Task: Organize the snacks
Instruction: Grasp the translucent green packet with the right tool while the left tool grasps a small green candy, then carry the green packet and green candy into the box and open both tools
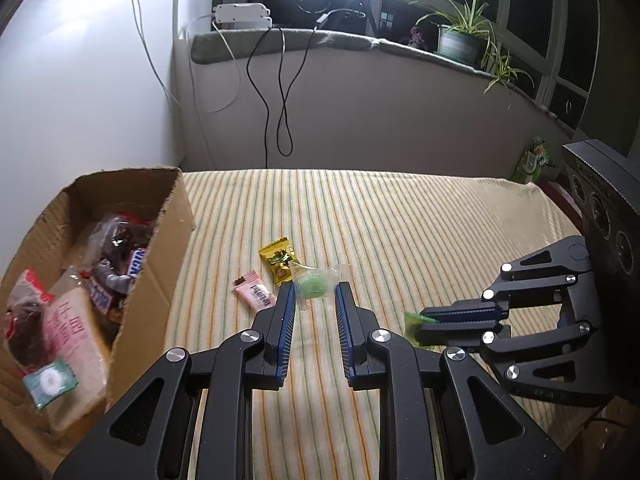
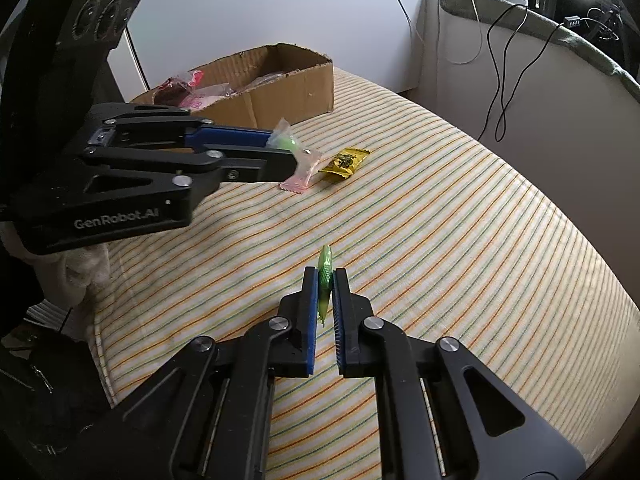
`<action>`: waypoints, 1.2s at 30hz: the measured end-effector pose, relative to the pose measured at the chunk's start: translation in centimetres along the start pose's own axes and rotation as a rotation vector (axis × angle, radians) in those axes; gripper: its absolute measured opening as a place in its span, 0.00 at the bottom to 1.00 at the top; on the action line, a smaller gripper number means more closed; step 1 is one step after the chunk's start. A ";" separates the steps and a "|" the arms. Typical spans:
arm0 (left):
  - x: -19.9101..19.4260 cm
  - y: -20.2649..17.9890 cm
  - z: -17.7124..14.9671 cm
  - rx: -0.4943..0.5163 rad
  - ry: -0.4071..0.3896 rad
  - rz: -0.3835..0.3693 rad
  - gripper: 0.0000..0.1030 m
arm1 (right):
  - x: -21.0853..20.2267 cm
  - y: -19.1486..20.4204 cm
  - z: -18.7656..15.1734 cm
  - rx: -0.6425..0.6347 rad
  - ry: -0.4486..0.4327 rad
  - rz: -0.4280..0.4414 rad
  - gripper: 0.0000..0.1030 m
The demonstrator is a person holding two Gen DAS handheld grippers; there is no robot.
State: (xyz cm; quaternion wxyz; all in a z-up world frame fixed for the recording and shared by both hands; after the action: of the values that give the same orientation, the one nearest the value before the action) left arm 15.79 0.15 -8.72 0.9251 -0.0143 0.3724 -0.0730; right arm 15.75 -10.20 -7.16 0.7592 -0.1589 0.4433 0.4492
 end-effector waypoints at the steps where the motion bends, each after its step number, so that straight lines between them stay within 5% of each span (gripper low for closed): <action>1: -0.3 0.0 0.0 -0.001 -0.004 0.000 0.18 | -0.2 0.1 0.1 0.002 -0.004 -0.004 0.07; 19: -6.6 3.9 -0.2 -0.037 -0.111 0.052 0.18 | -3.8 3.1 5.2 -0.037 -0.107 -0.041 0.07; 36: -10.6 10.8 -2.2 -0.116 -0.162 0.134 0.18 | -1.7 9.4 13.5 -0.146 -0.159 -0.016 0.07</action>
State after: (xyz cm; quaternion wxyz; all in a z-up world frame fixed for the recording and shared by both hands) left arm 8.09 12.45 -3.86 0.9526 -0.0485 0.3001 0.0121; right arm 14.80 2.66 3.26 0.7819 -0.1811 0.3467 0.4854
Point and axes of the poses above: each gripper's, at about its wrist camera, not at the fingertips, and x roughly the way its jaws point, y to its left, z to its top, the point moved 6 cm from there along x, roughly the way its jaws point, and after that the axes turned 2 degrees about z, right-handed, at the moved point
